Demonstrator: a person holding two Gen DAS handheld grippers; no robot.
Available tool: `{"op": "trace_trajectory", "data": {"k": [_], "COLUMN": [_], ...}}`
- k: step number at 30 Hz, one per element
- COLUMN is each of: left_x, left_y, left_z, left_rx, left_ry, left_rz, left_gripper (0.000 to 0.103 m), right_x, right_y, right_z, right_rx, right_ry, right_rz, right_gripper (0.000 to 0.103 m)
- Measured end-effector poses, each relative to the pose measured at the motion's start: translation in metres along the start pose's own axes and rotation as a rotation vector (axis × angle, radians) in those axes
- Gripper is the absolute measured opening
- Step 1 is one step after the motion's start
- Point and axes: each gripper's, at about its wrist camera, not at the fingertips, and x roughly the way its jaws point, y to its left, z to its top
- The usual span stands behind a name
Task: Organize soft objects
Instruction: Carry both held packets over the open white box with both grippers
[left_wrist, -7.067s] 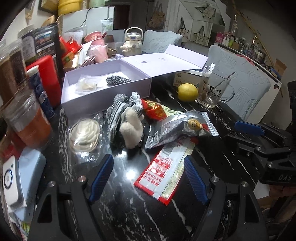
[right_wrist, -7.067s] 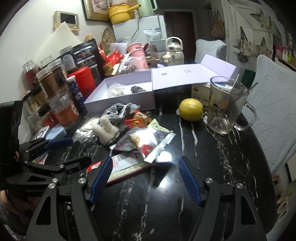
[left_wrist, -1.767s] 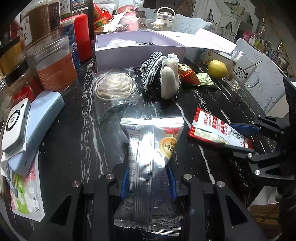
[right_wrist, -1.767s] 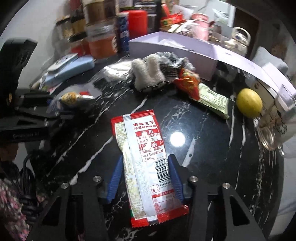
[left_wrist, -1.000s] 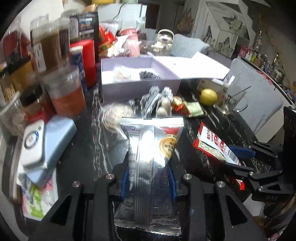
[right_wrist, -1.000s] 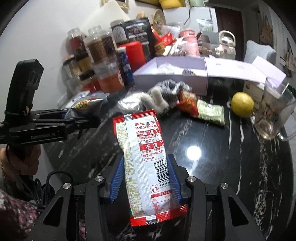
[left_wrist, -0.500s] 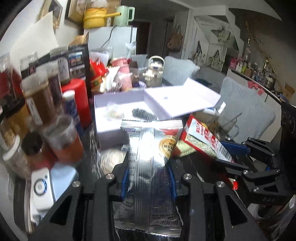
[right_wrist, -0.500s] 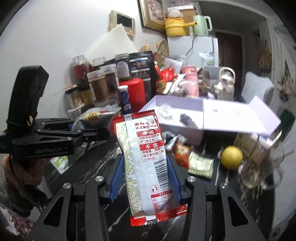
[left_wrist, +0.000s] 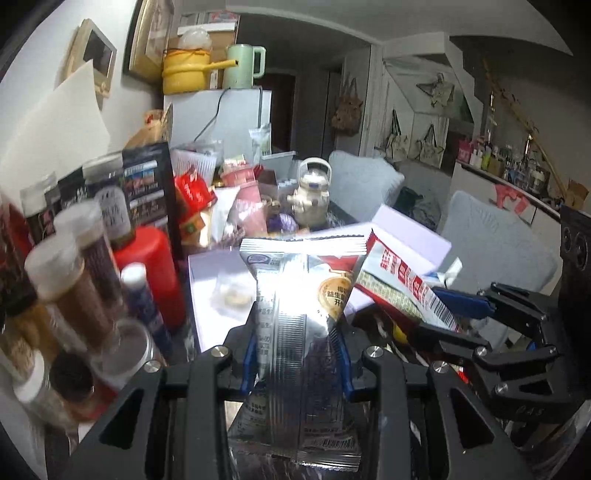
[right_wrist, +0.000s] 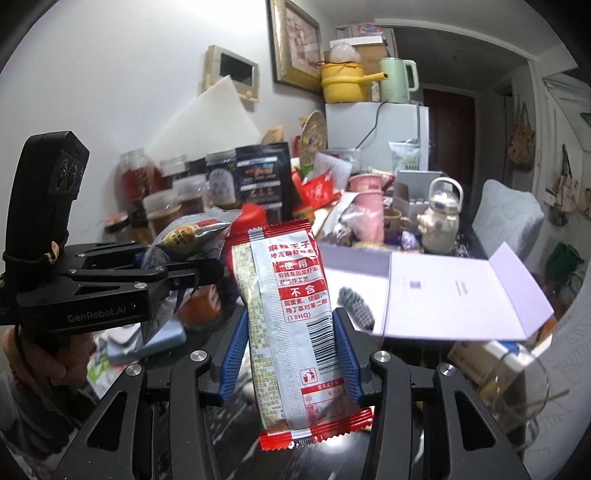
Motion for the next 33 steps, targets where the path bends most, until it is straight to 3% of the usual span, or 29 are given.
{"op": "trace_trajectory", "data": {"k": [10, 18, 33], "left_x": [0.04, 0.084, 0.157], "left_y": [0.008, 0.018, 0.044], "left_z": [0.038, 0.059, 0.072], "left_rx": [0.009, 0.003, -0.004], "left_ry": [-0.039, -0.035, 0.017], "left_rz": [0.015, 0.012, 0.107], "left_gripper": [0.034, 0.034, 0.034], "right_x": [0.024, 0.061, 0.125], "right_y": [-0.023, -0.048, -0.08], "right_z": [0.045, 0.063, 0.08], "right_rx": [-0.049, -0.012, 0.053], "right_ry": [-0.019, 0.007, 0.034], "right_rz": [-0.087, -0.081, -0.086], "right_gripper": [0.045, 0.045, 0.045]}}
